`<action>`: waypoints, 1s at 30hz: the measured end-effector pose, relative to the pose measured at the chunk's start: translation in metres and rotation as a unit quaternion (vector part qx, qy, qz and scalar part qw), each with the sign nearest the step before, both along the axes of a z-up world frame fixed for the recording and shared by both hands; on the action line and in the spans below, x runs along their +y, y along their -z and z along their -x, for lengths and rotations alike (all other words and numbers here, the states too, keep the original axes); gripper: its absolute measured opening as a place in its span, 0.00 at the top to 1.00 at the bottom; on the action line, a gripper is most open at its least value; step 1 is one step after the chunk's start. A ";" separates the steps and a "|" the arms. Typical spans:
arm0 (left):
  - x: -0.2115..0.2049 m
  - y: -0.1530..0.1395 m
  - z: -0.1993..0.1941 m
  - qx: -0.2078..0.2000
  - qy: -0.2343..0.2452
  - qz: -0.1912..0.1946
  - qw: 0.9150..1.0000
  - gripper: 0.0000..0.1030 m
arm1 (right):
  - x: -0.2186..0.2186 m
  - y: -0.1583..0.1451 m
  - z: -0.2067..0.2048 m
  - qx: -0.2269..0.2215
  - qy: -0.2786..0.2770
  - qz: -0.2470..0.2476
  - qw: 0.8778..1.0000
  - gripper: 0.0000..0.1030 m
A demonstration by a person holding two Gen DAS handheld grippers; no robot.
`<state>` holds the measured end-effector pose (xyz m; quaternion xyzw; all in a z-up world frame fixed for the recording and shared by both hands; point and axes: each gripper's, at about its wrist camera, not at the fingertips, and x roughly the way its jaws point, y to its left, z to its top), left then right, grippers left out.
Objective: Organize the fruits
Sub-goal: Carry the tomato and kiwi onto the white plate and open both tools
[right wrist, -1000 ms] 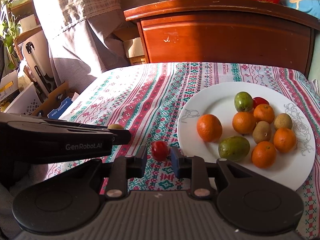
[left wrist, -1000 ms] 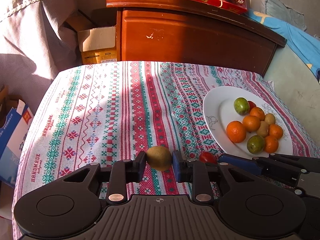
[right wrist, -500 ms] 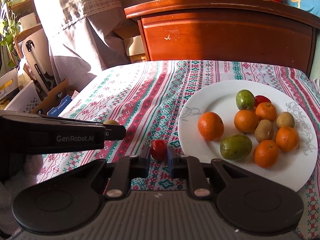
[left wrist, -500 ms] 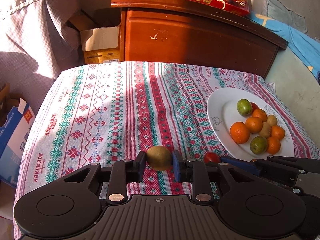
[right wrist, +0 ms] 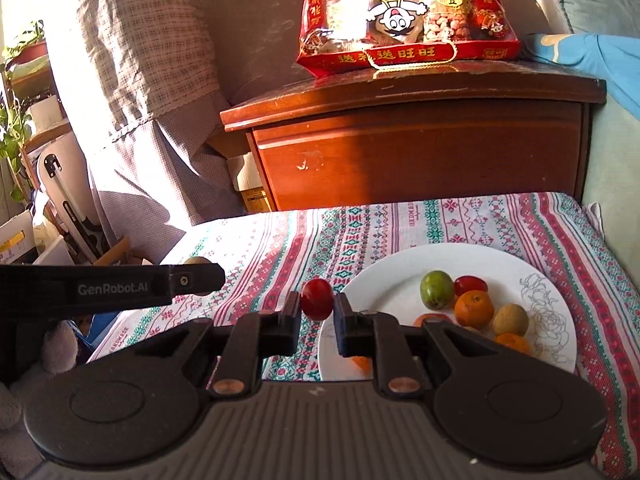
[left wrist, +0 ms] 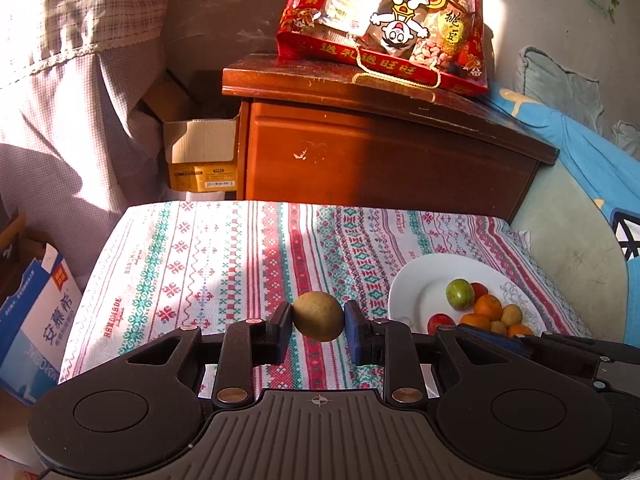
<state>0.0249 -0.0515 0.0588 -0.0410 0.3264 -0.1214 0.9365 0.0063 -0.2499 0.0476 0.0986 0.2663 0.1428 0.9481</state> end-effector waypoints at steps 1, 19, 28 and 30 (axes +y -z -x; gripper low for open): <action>-0.003 -0.004 -0.001 -0.005 0.006 0.004 1.000 0.76 | -0.005 -0.003 -0.001 -0.005 0.007 -0.003 1.000 0.84; -0.056 0.025 -0.036 0.038 0.066 0.069 0.995 0.75 | -0.055 0.025 -0.025 0.056 0.087 -0.083 0.991 0.84; -0.067 0.035 -0.038 0.051 0.076 0.058 0.994 0.70 | -0.061 0.021 -0.026 0.058 0.108 -0.097 0.988 0.79; -0.067 0.030 -0.036 0.046 0.078 0.056 0.994 0.65 | -0.064 0.014 -0.023 0.053 0.113 -0.099 0.987 0.78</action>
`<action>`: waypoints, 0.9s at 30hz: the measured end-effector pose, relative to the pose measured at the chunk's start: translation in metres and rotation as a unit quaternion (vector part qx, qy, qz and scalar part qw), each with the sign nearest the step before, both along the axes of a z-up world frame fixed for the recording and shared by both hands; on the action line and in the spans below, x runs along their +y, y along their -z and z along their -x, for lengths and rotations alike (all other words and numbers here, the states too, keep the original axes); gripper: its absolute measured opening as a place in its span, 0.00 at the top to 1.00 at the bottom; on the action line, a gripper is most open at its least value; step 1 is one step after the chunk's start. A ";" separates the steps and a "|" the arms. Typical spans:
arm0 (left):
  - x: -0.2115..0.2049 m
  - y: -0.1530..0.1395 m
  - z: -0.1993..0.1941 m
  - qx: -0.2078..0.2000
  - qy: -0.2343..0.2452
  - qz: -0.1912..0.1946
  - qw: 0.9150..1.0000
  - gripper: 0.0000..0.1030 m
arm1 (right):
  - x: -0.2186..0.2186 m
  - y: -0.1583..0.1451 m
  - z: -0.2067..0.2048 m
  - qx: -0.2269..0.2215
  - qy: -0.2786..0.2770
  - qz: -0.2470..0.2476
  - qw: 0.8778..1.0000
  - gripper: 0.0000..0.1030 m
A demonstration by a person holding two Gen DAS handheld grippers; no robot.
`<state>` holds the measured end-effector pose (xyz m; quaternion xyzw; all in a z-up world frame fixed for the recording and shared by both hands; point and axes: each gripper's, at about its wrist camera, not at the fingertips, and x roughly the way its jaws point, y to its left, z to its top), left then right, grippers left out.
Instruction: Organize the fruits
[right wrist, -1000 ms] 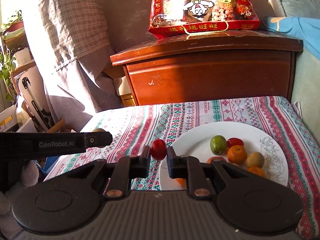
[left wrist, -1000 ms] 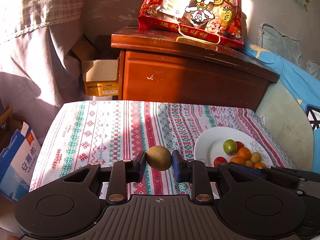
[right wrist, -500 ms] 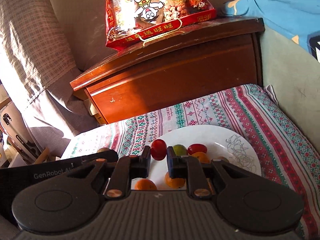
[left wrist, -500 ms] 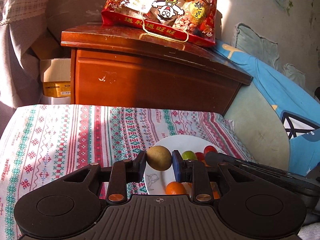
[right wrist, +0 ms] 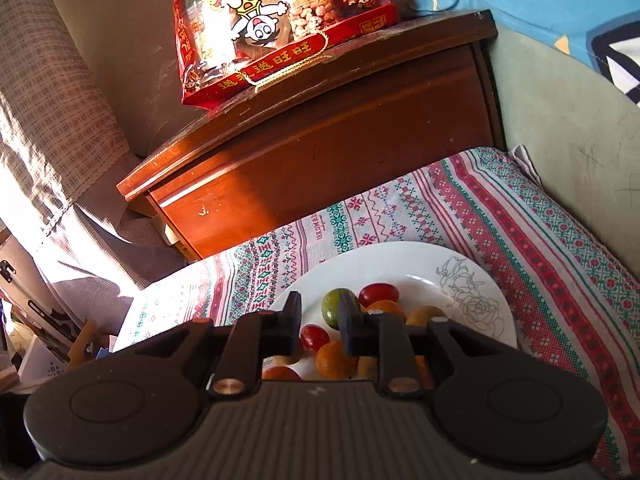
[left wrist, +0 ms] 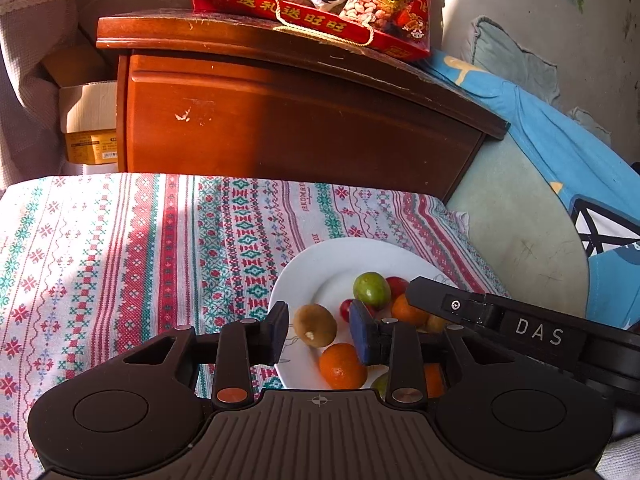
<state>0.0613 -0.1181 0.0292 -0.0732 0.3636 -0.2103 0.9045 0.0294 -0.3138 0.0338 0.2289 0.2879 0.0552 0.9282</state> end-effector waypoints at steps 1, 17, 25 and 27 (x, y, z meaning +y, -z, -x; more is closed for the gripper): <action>0.000 -0.002 0.001 -0.001 -0.001 -0.001 1.000 0.58 | -0.001 -0.004 0.002 -0.001 0.004 0.001 1.000 0.77; 0.005 -0.040 0.041 0.027 0.002 -0.064 0.998 0.30 | 0.001 -0.026 0.047 0.066 0.029 0.075 0.995 0.53; 0.008 -0.039 0.049 0.057 -0.022 -0.090 0.994 0.24 | 0.003 -0.015 0.052 0.108 0.050 0.100 0.988 0.42; 0.006 -0.037 0.048 0.063 -0.027 -0.101 0.992 0.22 | 0.004 -0.012 0.047 0.120 0.055 0.101 0.986 0.35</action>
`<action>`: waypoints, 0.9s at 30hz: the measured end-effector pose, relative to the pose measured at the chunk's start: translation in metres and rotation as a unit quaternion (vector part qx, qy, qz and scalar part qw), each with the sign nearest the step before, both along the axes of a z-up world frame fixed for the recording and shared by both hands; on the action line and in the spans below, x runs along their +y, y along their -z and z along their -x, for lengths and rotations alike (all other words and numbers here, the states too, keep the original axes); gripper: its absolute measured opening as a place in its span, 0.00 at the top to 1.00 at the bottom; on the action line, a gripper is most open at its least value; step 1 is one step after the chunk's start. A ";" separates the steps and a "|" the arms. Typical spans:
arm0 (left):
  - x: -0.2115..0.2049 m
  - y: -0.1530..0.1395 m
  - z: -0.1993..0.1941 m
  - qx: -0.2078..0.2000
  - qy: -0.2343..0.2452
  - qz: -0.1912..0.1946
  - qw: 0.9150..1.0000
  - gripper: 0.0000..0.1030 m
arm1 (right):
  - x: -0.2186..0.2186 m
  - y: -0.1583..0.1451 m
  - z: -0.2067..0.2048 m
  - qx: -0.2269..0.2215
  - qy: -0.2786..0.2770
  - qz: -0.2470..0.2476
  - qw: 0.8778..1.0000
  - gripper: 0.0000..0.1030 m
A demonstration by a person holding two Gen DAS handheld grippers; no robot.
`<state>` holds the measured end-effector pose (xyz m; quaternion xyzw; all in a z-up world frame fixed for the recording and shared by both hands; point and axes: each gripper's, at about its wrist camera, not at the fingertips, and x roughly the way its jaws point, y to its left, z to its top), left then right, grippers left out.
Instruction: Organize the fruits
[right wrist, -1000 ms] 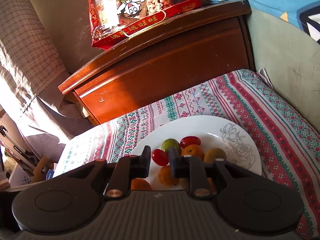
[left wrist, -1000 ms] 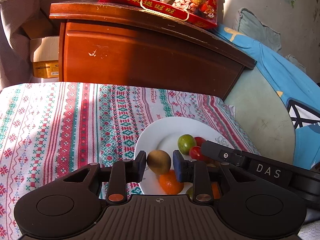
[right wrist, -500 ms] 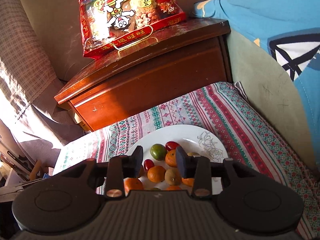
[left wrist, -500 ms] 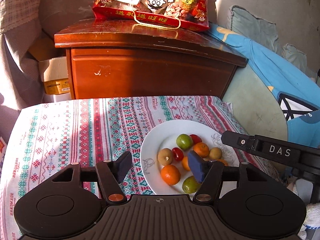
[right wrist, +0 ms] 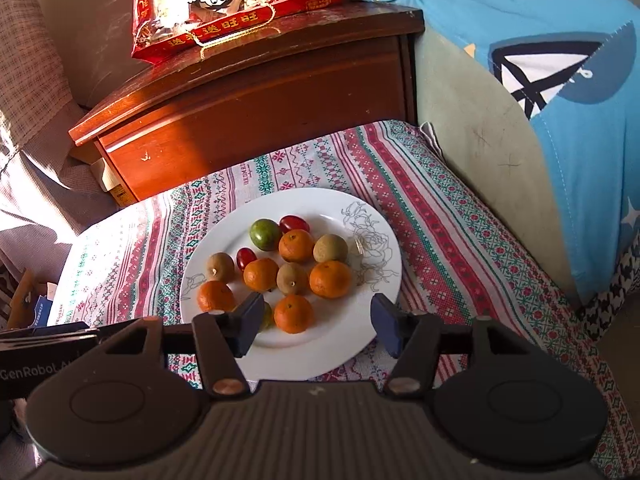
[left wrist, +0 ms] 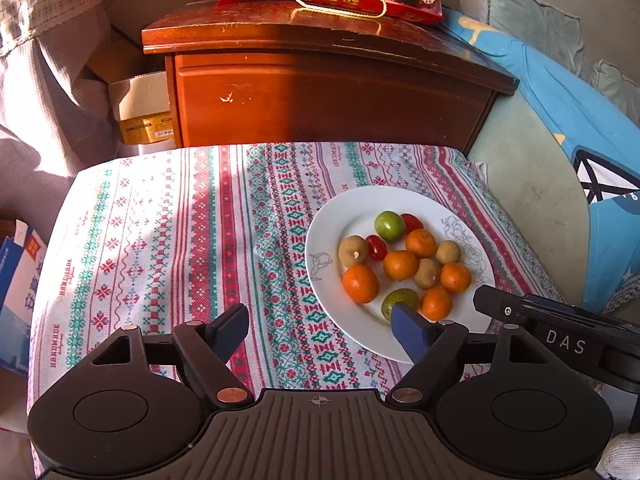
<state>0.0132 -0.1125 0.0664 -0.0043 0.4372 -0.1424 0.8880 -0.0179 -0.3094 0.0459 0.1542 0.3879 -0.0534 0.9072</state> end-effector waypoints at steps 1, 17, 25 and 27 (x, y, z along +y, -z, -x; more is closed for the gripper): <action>-0.001 0.001 -0.001 0.004 -0.002 -0.005 1.000 0.21 | 0.000 0.001 -0.001 0.001 0.000 0.000 1.000 0.34; -0.004 0.017 -0.013 0.034 -0.040 -0.065 0.996 0.19 | 0.006 0.011 -0.009 0.041 0.009 0.023 0.999 0.19; -0.007 0.020 -0.017 0.041 -0.046 -0.079 0.995 0.19 | 0.007 0.016 -0.011 0.057 0.012 0.027 0.998 0.16; -0.009 0.020 -0.017 0.040 -0.044 -0.082 0.995 0.19 | 0.008 0.015 -0.011 0.057 0.010 0.030 0.998 0.16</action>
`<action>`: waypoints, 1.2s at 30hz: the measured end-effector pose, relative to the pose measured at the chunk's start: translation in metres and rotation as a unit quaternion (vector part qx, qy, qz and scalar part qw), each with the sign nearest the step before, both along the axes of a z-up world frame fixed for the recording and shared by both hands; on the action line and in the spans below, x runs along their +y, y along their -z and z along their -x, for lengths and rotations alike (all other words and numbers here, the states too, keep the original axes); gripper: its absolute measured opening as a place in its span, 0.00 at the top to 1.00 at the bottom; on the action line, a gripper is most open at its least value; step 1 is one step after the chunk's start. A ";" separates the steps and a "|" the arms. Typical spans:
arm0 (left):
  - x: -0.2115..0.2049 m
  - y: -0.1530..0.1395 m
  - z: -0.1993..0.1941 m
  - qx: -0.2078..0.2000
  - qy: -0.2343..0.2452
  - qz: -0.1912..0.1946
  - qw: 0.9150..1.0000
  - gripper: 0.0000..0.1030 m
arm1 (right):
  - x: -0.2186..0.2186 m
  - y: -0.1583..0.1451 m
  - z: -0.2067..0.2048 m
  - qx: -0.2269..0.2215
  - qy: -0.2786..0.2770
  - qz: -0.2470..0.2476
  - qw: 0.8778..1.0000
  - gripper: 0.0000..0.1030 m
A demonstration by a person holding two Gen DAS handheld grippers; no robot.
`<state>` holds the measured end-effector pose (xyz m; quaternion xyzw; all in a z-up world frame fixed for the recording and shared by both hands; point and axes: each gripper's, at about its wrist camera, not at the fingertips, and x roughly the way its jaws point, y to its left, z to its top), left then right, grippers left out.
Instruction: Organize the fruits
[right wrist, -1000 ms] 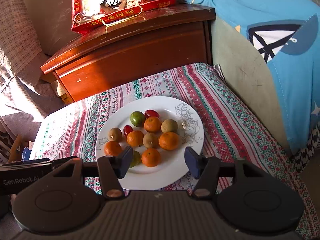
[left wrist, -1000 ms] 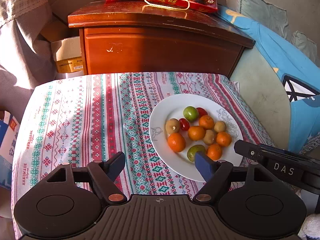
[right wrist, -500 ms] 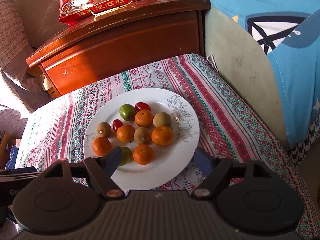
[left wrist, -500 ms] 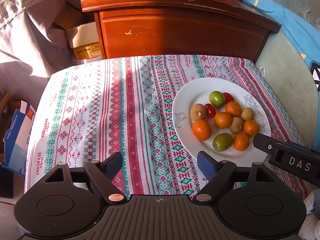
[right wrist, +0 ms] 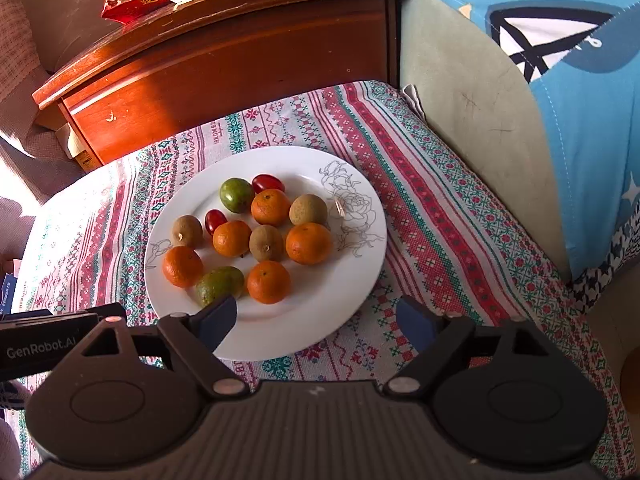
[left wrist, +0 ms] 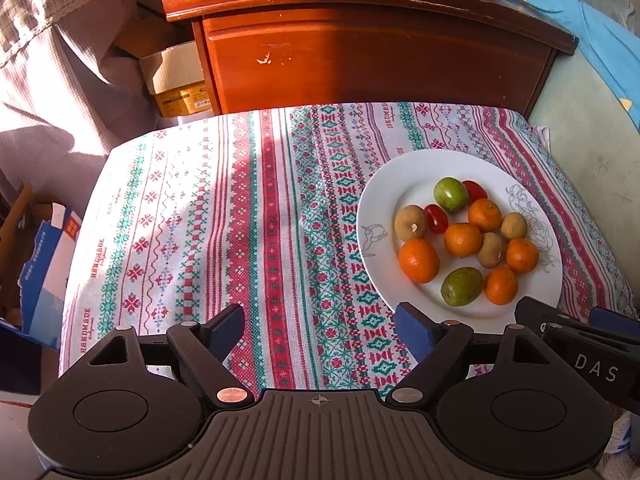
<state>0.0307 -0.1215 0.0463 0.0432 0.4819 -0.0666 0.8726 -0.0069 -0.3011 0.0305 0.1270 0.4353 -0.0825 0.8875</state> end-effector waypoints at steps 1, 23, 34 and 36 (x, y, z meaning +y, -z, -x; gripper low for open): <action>-0.001 0.000 0.000 0.001 0.001 -0.002 1.000 0.19 | 0.000 0.000 0.000 0.000 -0.001 0.002 1.000 0.16; -0.012 0.001 0.002 -0.014 0.009 -0.040 0.999 0.14 | 0.003 0.000 -0.002 0.003 -0.004 0.026 1.000 0.13; -0.014 0.002 0.003 -0.017 0.010 -0.048 0.999 0.14 | 0.004 0.002 -0.003 0.004 -0.009 0.035 0.999 0.13; -0.014 0.002 0.003 -0.018 0.011 -0.050 0.999 0.14 | 0.004 0.003 -0.004 0.005 -0.010 0.037 0.999 0.13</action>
